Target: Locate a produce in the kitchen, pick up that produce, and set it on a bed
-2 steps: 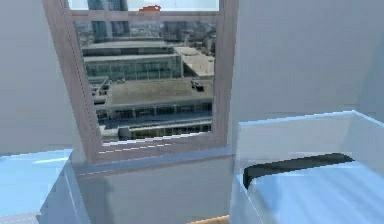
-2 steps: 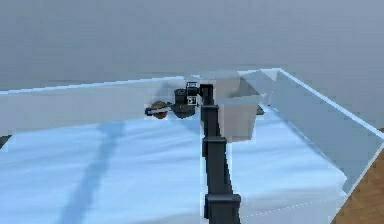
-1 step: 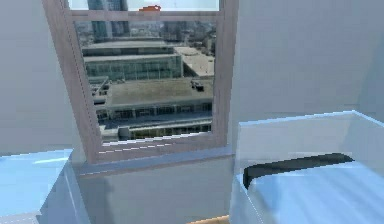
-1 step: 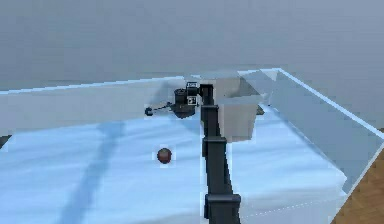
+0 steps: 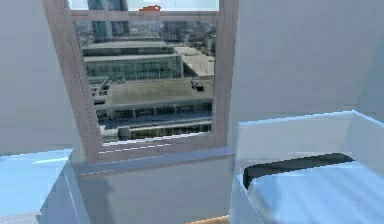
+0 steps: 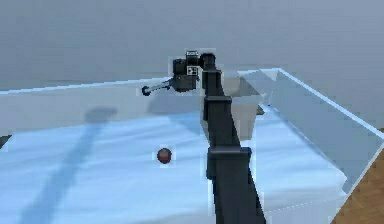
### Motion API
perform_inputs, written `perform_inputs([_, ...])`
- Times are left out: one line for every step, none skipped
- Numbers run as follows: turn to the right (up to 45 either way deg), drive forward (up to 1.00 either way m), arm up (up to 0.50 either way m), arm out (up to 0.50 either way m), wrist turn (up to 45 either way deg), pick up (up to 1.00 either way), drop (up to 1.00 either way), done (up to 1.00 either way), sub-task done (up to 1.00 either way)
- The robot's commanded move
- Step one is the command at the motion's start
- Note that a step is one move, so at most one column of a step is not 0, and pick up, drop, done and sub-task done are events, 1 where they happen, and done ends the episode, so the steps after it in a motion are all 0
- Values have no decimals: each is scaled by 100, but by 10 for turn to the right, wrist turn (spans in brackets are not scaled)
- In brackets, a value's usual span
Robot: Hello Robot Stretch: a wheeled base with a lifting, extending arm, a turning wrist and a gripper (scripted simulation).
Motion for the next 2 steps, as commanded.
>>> perform_inputs([0, 0, 0, -8, 0, 0, 0, 0, 0])
perform_inputs([0, 0, 0, 0, 0, 0, 0, 100, 0])
